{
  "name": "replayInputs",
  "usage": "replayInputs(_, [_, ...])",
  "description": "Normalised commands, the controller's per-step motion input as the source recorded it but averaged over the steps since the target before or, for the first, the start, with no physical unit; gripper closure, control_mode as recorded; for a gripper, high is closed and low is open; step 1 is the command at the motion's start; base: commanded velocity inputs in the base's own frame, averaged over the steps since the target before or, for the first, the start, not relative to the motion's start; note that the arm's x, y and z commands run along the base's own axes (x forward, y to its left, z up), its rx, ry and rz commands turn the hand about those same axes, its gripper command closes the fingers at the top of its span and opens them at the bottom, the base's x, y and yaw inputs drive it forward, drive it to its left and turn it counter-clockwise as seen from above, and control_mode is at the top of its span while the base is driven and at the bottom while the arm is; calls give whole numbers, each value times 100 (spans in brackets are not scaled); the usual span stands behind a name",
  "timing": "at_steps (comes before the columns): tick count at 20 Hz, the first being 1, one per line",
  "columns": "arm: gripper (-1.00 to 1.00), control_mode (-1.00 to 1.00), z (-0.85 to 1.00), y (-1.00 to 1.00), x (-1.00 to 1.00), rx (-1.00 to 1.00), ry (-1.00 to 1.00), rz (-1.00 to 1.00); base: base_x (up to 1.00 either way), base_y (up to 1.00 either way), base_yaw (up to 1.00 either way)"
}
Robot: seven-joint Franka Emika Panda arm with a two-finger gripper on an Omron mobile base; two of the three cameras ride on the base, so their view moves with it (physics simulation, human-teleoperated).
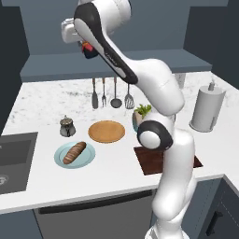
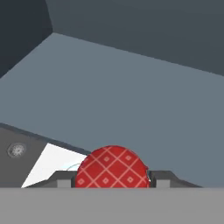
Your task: From the different types of pastries on the counter, select a croissant and place it on the cutting board. Then retrieve a jar of jam from the cabinet and place it alongside the croissant on the cutting board.
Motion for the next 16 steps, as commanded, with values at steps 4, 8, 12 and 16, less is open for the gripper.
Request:
replayInputs(4, [100, -100, -82, -67, -100, 0, -19, 4, 0, 0, 0])
replayInputs(8, [100, -100, -88, -71, -100, 0, -25, 0, 0, 0, 0])
replayInputs(12, [100, -100, -93, -69, -100, 0, -24, 0, 0, 0, 0])
replayInputs(16, [100, -100, -100, -68, -100, 3, -23, 0, 0, 0, 0])
